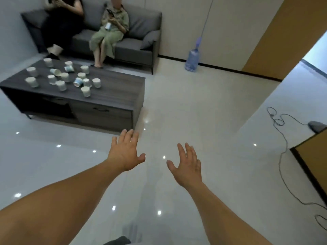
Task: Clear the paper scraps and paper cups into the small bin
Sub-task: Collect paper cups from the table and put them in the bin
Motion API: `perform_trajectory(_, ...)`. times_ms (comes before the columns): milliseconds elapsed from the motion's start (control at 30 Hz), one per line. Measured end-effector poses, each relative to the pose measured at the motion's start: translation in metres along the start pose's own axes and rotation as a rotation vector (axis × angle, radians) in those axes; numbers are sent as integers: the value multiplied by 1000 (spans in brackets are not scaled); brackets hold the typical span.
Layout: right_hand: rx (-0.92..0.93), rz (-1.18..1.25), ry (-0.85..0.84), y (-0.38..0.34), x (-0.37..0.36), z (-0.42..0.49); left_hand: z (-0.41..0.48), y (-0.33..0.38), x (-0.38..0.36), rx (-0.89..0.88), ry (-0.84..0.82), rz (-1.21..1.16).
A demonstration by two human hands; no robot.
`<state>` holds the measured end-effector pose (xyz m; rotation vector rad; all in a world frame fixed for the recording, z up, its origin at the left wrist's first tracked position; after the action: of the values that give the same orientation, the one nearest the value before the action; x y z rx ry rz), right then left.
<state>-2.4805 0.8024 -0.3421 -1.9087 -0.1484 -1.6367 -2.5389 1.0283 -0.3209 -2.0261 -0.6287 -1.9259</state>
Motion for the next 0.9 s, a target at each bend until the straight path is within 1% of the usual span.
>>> perform_trajectory(100, 82, 9, -42, -52, -19, 48, 28, -64, 8, 95, 19, 19)
perform_trajectory(200, 137, -6, -81, -84, -35, 94, 53, -106, 13, 175, 28, 10)
perform_trajectory(433, 277, -27, -181, -136, -80, 205, 123, -162, 3, 307, -11, -12)
perform_trajectory(533, 346, -36, -198, -159, -82, 267, 165, -188, 14, 388, -3, -25)
perform_trajectory(733, 534, -45, -211, -226, -82, 399, 256, -236, 45, 534, 86, -61)
perform_trajectory(900, 636, -49, -261, -278, -98, 466, 306, -270, 43, 620, 58, -106)
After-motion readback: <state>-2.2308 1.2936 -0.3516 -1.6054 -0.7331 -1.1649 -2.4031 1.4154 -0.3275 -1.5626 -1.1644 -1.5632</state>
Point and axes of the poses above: each hand's wrist, its own z-axis towards the middle knuckle, its own x-axis out of the back of the hand, y = z × x, the point moved 2 cm from there along z, towards the middle knuckle, and after that the axes turned 11 degrees about x, right-handed, at the moved point
